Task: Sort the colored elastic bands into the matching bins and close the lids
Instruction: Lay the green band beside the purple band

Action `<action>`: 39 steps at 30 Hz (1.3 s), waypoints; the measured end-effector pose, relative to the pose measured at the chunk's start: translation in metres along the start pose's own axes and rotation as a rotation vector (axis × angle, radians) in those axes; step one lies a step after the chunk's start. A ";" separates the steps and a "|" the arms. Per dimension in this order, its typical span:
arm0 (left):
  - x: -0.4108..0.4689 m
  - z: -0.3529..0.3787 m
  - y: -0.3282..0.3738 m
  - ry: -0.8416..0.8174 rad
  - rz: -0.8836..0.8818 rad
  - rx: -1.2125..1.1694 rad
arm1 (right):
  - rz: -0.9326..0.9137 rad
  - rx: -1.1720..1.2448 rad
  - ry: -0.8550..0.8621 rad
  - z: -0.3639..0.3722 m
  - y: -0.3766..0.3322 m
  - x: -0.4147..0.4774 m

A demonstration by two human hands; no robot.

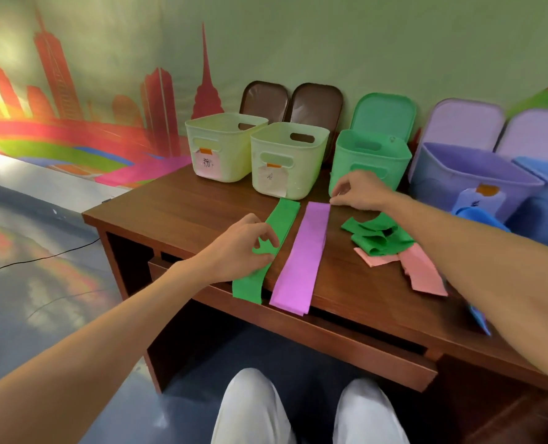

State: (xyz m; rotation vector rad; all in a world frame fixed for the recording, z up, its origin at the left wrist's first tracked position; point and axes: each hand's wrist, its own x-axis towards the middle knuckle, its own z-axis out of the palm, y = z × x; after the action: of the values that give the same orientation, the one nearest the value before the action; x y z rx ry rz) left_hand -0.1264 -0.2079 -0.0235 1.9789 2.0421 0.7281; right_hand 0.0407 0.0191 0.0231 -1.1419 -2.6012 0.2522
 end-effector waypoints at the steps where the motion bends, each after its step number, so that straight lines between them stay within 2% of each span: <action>1: 0.002 0.002 0.007 0.020 0.011 -0.026 | -0.017 -0.028 -0.035 -0.010 0.005 -0.010; 6: 0.010 0.017 0.044 0.012 0.072 -0.106 | -0.045 -0.111 -0.166 -0.058 0.030 -0.058; 14: 0.039 0.058 0.095 0.001 0.082 -0.289 | -0.047 -0.191 -0.085 -0.079 0.084 -0.118; 18: 0.070 0.092 0.114 0.158 0.056 -0.235 | -0.059 -0.141 -0.035 -0.069 0.105 -0.123; 22: 0.106 0.110 0.129 0.321 0.067 -0.206 | -0.107 -0.197 -0.068 -0.053 0.112 -0.111; 28: 0.134 0.136 0.128 0.196 -0.026 -0.173 | -0.131 -0.372 -0.128 -0.038 0.120 -0.094; 33: 0.138 0.143 0.123 0.202 -0.031 -0.169 | -0.104 -0.208 -0.143 -0.040 0.126 -0.086; 39: 0.134 0.143 0.124 0.196 -0.010 -0.131 | -0.057 -0.102 -0.043 -0.042 0.125 -0.086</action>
State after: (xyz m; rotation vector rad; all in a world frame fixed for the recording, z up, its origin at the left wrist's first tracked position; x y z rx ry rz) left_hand 0.0388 -0.0506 -0.0612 1.8896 2.0470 1.0630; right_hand 0.1957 0.0412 0.0119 -1.1051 -2.7078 0.1353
